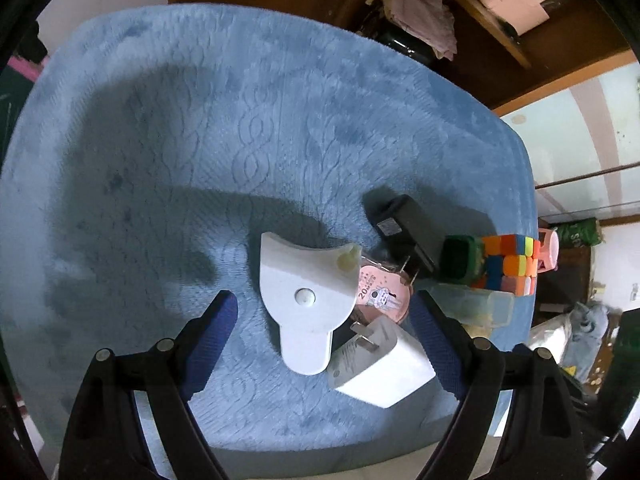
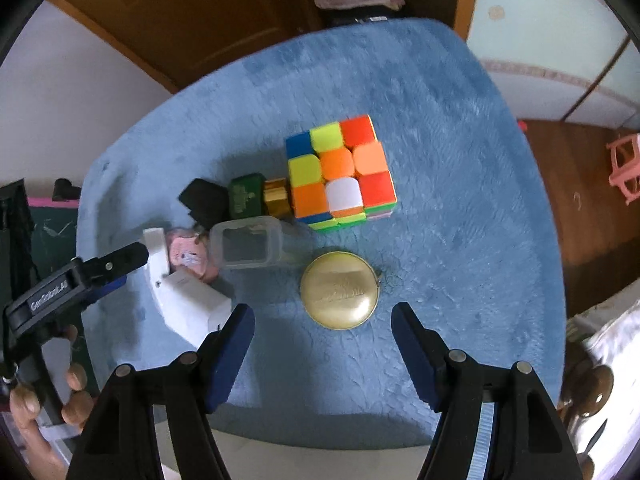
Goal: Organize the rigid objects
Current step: 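Move both open tools back toward the remaining items on the table, then grasp the white curved plastic piece with left tool while right tool grasps the gold tin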
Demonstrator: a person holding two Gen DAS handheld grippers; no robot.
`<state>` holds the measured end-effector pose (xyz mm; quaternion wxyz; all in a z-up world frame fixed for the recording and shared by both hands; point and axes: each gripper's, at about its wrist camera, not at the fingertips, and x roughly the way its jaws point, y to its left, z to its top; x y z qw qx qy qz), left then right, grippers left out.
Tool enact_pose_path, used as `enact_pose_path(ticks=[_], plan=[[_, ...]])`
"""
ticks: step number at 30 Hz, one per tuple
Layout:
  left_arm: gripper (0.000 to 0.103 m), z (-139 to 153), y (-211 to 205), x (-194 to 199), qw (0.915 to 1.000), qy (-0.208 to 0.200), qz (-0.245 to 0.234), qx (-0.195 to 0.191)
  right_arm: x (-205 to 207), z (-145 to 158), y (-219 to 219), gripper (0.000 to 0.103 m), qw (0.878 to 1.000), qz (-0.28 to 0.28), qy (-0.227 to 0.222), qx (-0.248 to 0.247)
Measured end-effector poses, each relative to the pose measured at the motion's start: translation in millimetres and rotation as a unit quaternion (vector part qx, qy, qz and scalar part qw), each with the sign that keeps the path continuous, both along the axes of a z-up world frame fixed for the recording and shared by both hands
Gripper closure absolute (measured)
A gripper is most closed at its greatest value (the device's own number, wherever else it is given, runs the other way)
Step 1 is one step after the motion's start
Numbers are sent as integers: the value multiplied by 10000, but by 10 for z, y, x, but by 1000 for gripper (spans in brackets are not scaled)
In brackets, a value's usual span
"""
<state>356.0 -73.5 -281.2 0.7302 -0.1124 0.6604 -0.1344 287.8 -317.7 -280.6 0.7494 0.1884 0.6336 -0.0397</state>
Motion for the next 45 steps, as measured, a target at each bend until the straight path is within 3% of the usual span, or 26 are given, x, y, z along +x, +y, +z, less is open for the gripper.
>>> enact_pose_path(ticks=[10,14,19,22,27,34,45], plan=[[15,-163,125,39,9992,129,290,-246,74,-185,-46,31,9991,-176,267,266],[34,-213,140,24,9990,183,340,-227,118,-220,-29,31,9990,-190,323,240],[36,-206,147,-2,9993,137,345,-109,191,-307,-9,31,9984,-267,422,253],[43,-206,183,-1,9987,221,428,-155,209,-365,6,32,9982,-264,498,226],[43,-231,128,43,9976,331,591,-153,221,-449,12,40,9978,-248,595,163],[43,-257,27,98,9969,384,687,-78,289,-552,68,41,9972,-239,714,-38],[44,-222,-49,56,9977,320,598,56,449,-683,393,48,9925,-31,862,-868]])
